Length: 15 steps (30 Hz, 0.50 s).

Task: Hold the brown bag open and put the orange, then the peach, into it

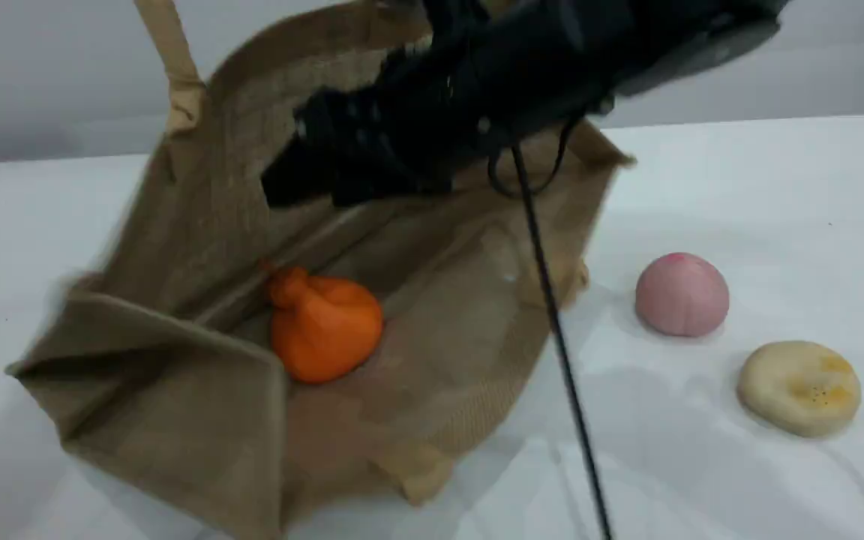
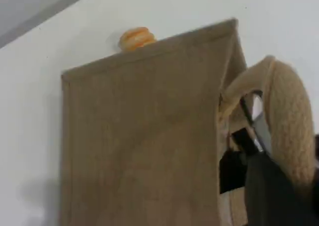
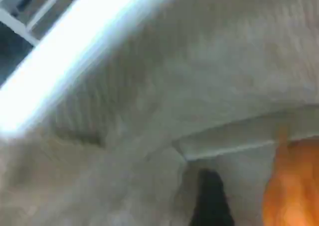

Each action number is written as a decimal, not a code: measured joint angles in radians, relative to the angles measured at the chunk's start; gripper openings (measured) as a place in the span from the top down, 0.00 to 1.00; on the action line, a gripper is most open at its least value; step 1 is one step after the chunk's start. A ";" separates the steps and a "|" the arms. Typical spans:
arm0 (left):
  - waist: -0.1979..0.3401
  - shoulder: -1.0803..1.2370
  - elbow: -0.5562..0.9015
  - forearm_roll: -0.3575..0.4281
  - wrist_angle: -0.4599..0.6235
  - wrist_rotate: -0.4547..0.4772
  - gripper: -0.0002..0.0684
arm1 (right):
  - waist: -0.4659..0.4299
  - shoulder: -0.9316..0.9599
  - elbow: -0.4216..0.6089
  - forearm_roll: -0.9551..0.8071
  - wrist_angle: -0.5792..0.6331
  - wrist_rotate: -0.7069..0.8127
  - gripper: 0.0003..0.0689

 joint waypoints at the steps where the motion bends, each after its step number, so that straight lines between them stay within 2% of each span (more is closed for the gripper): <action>1: 0.000 0.000 0.000 0.000 0.000 -0.001 0.89 | -0.003 -0.021 0.001 -0.032 -0.001 0.030 0.37; 9: 0.000 0.000 0.000 0.000 -0.001 0.000 0.89 | -0.115 -0.193 0.081 -0.466 -0.066 0.353 0.36; 12: 0.000 0.000 0.000 0.000 -0.001 0.001 0.89 | -0.180 -0.216 0.132 -0.587 -0.084 0.418 0.36; 15: 0.000 0.000 0.000 0.000 -0.001 0.002 0.89 | -0.248 -0.215 0.186 -0.636 -0.126 0.424 0.36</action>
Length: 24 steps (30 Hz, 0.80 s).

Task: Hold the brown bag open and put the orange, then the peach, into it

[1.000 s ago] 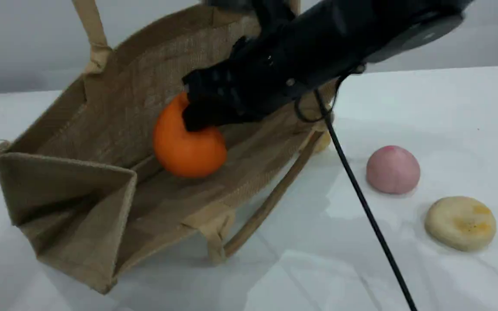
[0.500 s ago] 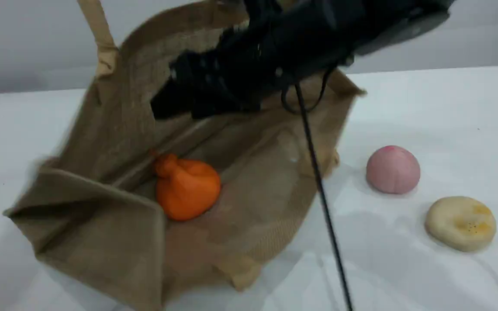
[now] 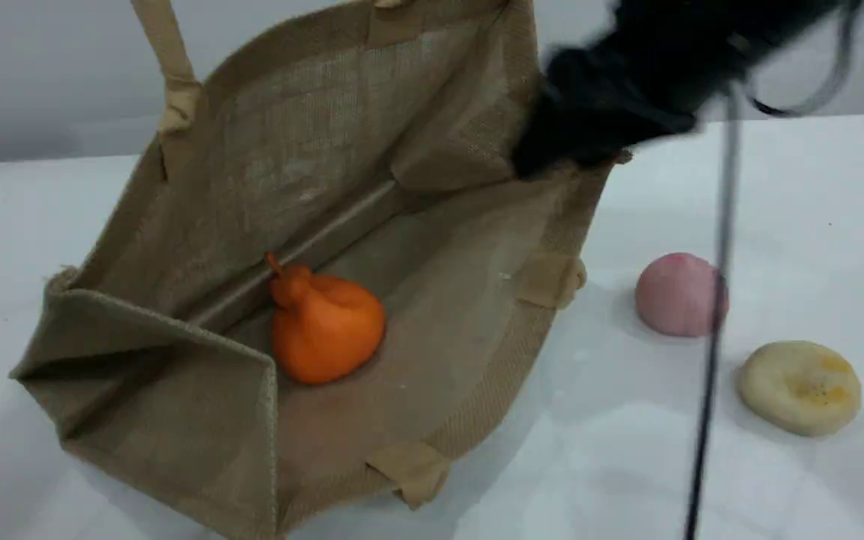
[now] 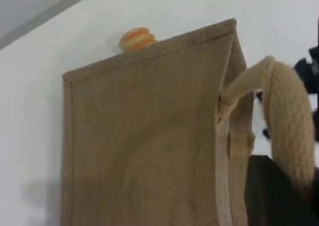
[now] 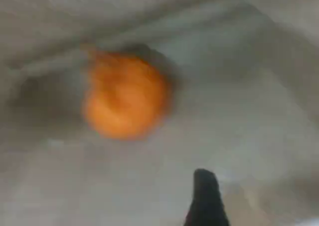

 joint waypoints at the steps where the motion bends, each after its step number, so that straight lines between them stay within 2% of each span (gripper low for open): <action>1: 0.000 0.000 0.000 0.000 0.000 0.000 0.89 | -0.023 0.000 0.018 0.000 -0.024 0.000 0.36; 7: 0.000 0.000 0.000 0.000 0.000 0.000 0.89 | -0.130 0.026 0.060 0.026 -0.184 0.000 0.36; 13: 0.000 0.000 0.000 0.000 0.000 -0.003 0.89 | -0.133 0.120 0.060 0.051 -0.276 -0.001 0.36; 18: 0.000 0.000 0.000 0.000 -0.001 -0.008 0.89 | -0.133 0.215 0.060 0.092 -0.313 -0.001 0.36; 24: 0.000 0.001 0.000 0.000 -0.002 -0.020 0.89 | -0.133 0.264 0.060 0.110 -0.267 -0.017 0.36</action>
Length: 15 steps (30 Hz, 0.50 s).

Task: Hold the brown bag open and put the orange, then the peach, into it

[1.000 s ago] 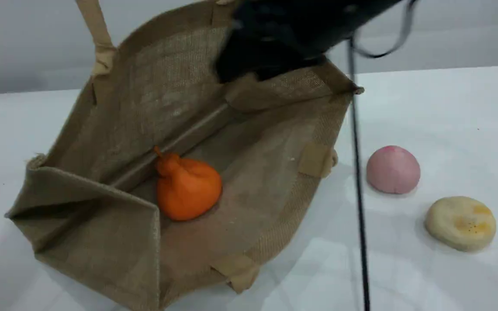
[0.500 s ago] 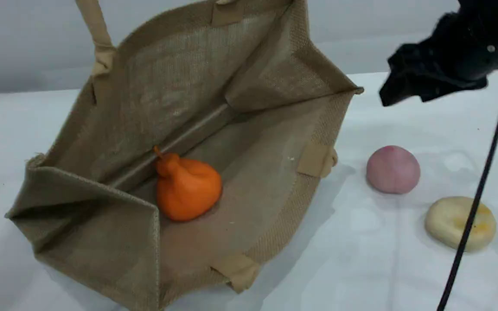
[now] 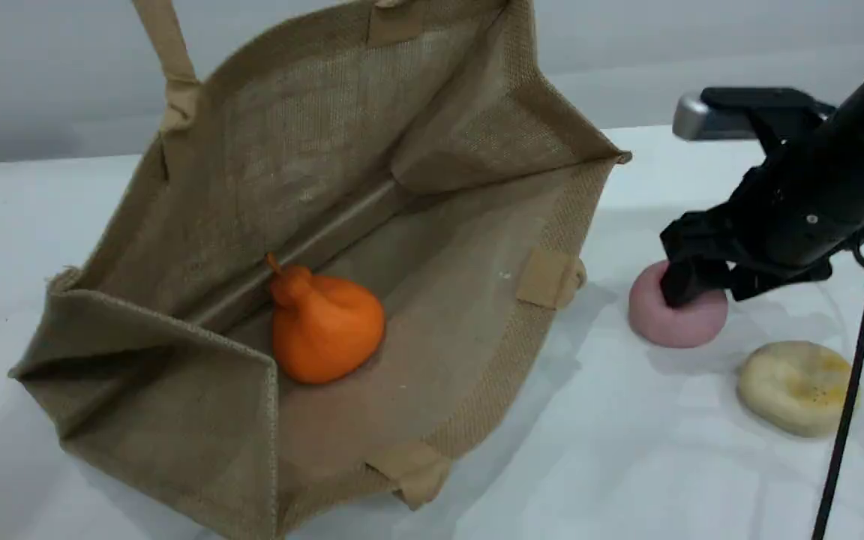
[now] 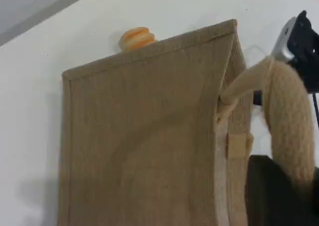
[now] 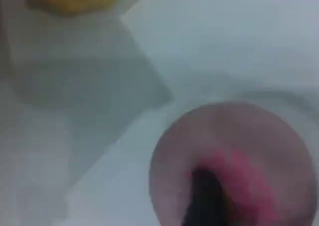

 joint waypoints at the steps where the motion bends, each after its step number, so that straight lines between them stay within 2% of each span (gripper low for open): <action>1: 0.000 0.000 0.000 0.000 0.000 -0.001 0.89 | 0.000 0.001 0.000 0.003 0.009 -0.003 0.36; 6: 0.000 0.000 0.000 0.000 0.001 -0.003 0.89 | 0.000 0.007 -0.002 0.028 0.063 -0.024 0.37; 8: 0.000 0.000 0.000 0.000 0.001 -0.003 0.89 | 0.000 0.007 -0.002 0.047 0.079 -0.052 0.42; 10: 0.000 0.000 0.000 0.000 0.001 -0.003 0.89 | 0.000 0.007 -0.002 0.062 0.102 -0.081 0.54; 14: 0.000 0.000 0.000 0.000 0.001 -0.003 0.89 | 0.000 0.002 -0.002 0.067 0.156 -0.088 0.89; 15: 0.000 0.000 0.000 0.000 0.001 -0.003 0.89 | 0.000 -0.005 -0.001 0.061 0.175 -0.087 0.94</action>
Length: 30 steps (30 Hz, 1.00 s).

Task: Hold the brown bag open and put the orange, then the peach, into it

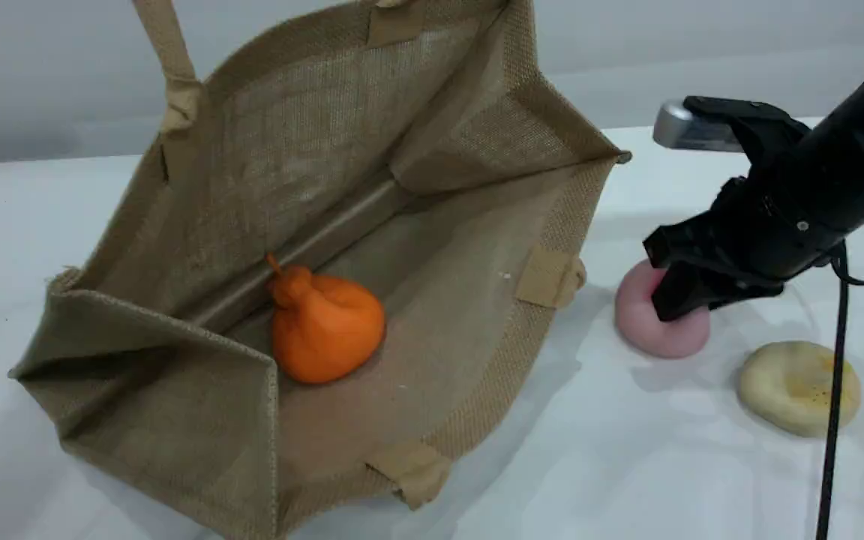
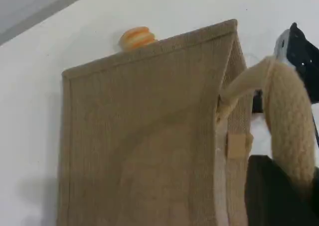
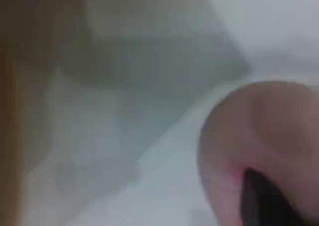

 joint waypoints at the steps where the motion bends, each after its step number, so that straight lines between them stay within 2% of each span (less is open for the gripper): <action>1: 0.000 0.000 0.000 0.000 0.000 0.000 0.89 | 0.000 -0.010 0.001 -0.022 0.027 0.003 0.96; 4: 0.000 0.000 0.000 0.000 0.000 0.000 0.89 | 0.000 -0.052 0.004 -0.123 0.121 0.056 0.97; 11: 0.000 0.000 0.000 0.000 0.000 -0.003 0.89 | -0.001 -0.200 0.005 -0.382 0.313 0.283 0.97; 15: 0.000 0.000 0.000 0.000 0.000 -0.004 0.89 | 0.000 -0.272 0.005 -0.407 0.410 0.306 0.97; 19: 0.000 0.000 0.000 0.000 0.000 -0.004 0.89 | 0.018 -0.276 0.005 -0.310 0.453 0.199 0.97; 23: 0.000 0.000 0.000 0.000 0.000 -0.004 0.89 | 0.091 -0.276 0.005 -0.084 0.456 0.065 0.97; 26: 0.000 0.000 0.000 0.000 0.000 -0.004 0.89 | 0.164 -0.276 0.005 0.066 0.412 -0.020 0.97; 30: 0.000 0.000 0.000 0.000 0.000 -0.004 0.89 | 0.262 -0.272 0.005 0.259 0.279 -0.129 0.97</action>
